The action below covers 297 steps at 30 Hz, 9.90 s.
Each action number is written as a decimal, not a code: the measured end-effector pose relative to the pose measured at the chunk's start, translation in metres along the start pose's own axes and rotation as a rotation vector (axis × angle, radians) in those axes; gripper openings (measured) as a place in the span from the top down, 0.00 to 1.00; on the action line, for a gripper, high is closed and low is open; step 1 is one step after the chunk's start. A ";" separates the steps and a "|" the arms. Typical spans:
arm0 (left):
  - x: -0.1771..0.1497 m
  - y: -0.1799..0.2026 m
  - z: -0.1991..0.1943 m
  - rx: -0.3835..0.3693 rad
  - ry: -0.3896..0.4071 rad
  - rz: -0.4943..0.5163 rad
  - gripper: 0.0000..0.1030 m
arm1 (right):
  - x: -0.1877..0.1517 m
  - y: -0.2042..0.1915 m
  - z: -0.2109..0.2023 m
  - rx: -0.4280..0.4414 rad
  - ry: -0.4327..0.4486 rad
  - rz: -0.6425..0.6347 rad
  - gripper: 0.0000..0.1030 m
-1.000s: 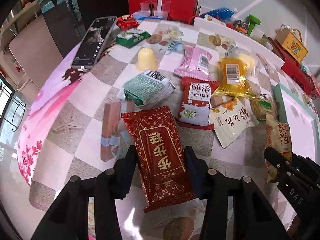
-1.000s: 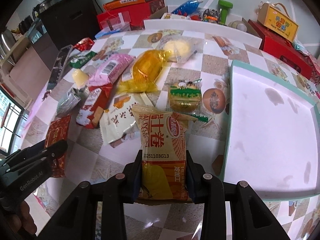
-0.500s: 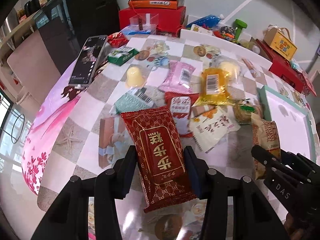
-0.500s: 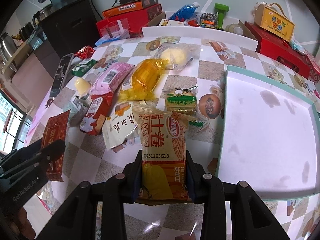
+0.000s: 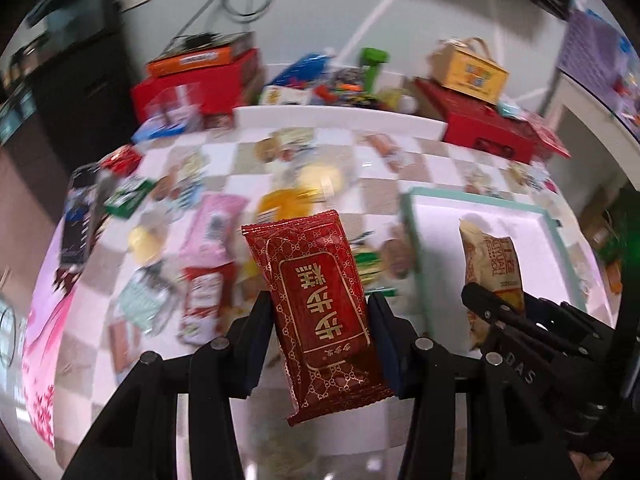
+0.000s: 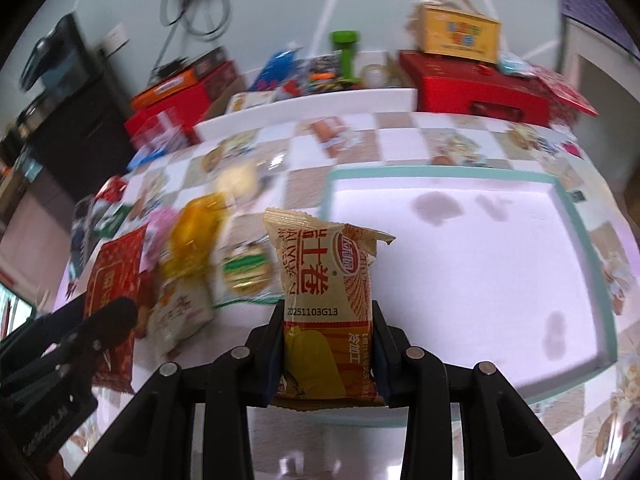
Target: Organize snacks
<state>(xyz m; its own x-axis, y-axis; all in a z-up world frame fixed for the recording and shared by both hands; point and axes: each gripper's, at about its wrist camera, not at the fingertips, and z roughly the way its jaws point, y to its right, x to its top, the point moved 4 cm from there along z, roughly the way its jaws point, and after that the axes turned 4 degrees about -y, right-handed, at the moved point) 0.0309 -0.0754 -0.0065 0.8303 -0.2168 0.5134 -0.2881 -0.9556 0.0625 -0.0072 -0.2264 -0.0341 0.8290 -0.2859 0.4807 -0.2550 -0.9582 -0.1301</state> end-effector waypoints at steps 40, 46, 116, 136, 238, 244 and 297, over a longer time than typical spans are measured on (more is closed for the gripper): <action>0.047 0.138 0.078 -0.210 -0.034 0.206 0.39 | 0.028 0.127 0.016 -0.240 0.008 0.274 0.60; 0.050 0.116 0.069 -0.127 -0.010 0.150 0.09 | 0.023 0.131 0.021 -0.236 -0.023 0.302 0.19; -0.002 -0.140 0.074 -0.067 -0.147 -0.432 0.30 | -0.010 -0.156 0.095 0.107 -0.100 -0.239 0.21; -0.004 -0.142 0.079 -0.074 -0.169 -0.437 0.32 | -0.020 -0.155 0.099 0.059 -0.135 -0.285 0.25; 0.015 0.123 0.019 -0.214 -0.042 0.284 0.61 | 0.009 0.172 -0.051 -0.191 0.135 0.448 0.80; -0.005 0.156 0.038 -0.235 -0.114 0.360 0.61 | -0.001 0.188 -0.041 -0.191 0.090 0.474 0.80; 0.046 -0.003 0.054 -0.085 0.082 -0.128 0.00 | 0.013 0.149 -0.020 -0.117 0.116 0.400 0.00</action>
<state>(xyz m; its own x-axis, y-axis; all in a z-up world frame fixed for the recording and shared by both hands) 0.0954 -0.0933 -0.0289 0.8220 -0.0740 0.5647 -0.2247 -0.9532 0.2021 -0.0438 -0.3724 -0.0298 0.5935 -0.6244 0.5078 -0.6050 -0.7623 -0.2302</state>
